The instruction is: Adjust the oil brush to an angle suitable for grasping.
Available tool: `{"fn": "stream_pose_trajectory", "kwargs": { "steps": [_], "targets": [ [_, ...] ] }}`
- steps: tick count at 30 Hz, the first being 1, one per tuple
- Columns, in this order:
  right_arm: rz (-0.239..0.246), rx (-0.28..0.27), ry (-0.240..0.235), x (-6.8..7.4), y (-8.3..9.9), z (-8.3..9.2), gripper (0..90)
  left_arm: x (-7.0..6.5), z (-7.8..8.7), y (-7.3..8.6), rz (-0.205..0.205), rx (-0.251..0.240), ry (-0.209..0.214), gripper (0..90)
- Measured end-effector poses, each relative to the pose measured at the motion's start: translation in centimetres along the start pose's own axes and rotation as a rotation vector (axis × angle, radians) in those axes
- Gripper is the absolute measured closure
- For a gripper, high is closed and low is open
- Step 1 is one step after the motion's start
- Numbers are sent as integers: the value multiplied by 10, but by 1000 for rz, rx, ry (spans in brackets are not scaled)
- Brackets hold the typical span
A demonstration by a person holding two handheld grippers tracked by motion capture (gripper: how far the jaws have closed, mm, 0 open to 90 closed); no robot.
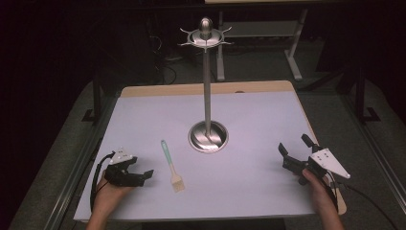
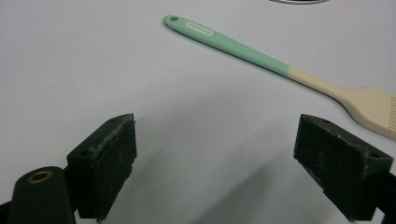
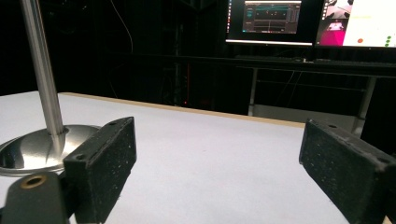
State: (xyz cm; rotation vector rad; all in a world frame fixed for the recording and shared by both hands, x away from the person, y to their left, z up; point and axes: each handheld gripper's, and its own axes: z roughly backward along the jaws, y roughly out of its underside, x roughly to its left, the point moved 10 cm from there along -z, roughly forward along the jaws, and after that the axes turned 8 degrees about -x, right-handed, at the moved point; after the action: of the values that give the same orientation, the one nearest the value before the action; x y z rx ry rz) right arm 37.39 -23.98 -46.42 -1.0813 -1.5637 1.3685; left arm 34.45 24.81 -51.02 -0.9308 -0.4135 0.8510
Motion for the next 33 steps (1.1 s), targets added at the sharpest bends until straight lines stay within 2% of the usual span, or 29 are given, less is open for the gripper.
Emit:
{"fn": "stream_pose_trajectory", "kwargs": {
  "steps": [8,10,15,16,18,22,28,33],
  "targets": [
    [-2,-4,-2,0,0,0,104,0,-1,-3,11,-2,-15,125],
    [-3,-4,-1,0,0,0,104,1,-2,-6,-4,1,-23,125],
    [-3,-4,0,0,0,0,104,2,-2,-12,-2,-5,-31,125],
    [-3,-4,0,0,0,0,104,3,-3,-15,-12,-9,-32,125],
    [-2,1,2,0,0,0,104,4,-5,-22,-1,-20,-23,132],
    [-3,-1,1,0,0,0,104,7,-10,-26,-12,-9,-22,136],
    [-1,1,2,-1,0,0,104,11,-16,-38,-6,-10,-18,153],
    [-2,3,1,-1,0,0,104,13,-22,-50,18,-29,-24,217]
  ]
}}
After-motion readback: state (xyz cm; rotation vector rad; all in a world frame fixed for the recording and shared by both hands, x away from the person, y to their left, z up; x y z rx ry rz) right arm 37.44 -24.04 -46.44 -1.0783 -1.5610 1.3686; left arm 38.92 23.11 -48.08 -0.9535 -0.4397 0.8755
